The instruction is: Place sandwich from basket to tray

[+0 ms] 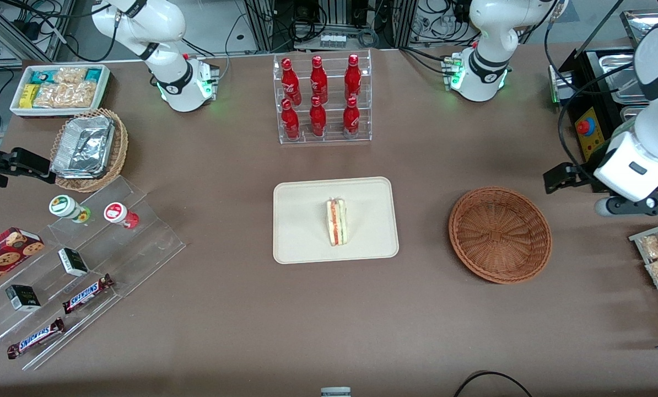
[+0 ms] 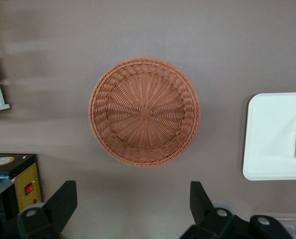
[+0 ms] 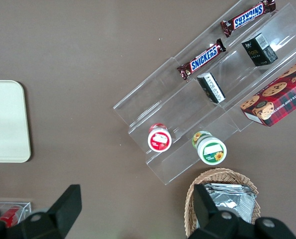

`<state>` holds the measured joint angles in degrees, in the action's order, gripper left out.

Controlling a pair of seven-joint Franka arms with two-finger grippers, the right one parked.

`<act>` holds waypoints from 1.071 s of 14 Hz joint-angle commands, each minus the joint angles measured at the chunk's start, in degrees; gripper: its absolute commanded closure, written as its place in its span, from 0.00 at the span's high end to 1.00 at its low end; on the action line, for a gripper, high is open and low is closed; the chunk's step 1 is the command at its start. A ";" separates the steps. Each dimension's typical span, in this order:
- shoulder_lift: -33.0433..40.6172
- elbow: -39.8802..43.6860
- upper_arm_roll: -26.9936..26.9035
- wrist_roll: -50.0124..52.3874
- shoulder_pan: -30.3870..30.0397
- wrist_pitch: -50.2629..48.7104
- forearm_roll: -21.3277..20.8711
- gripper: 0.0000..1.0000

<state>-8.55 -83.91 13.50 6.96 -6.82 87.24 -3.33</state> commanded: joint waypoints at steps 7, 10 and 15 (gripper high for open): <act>8.28 -7.67 -6.29 -2.48 4.88 0.91 0.95 1.00; 8.37 -7.58 -10.24 -2.48 8.05 0.91 1.22 1.00; 7.94 -6.79 -10.25 -2.56 7.62 0.74 2.54 1.00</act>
<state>-1.85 -89.82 3.97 5.12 0.35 87.49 -1.78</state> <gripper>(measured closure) 0.000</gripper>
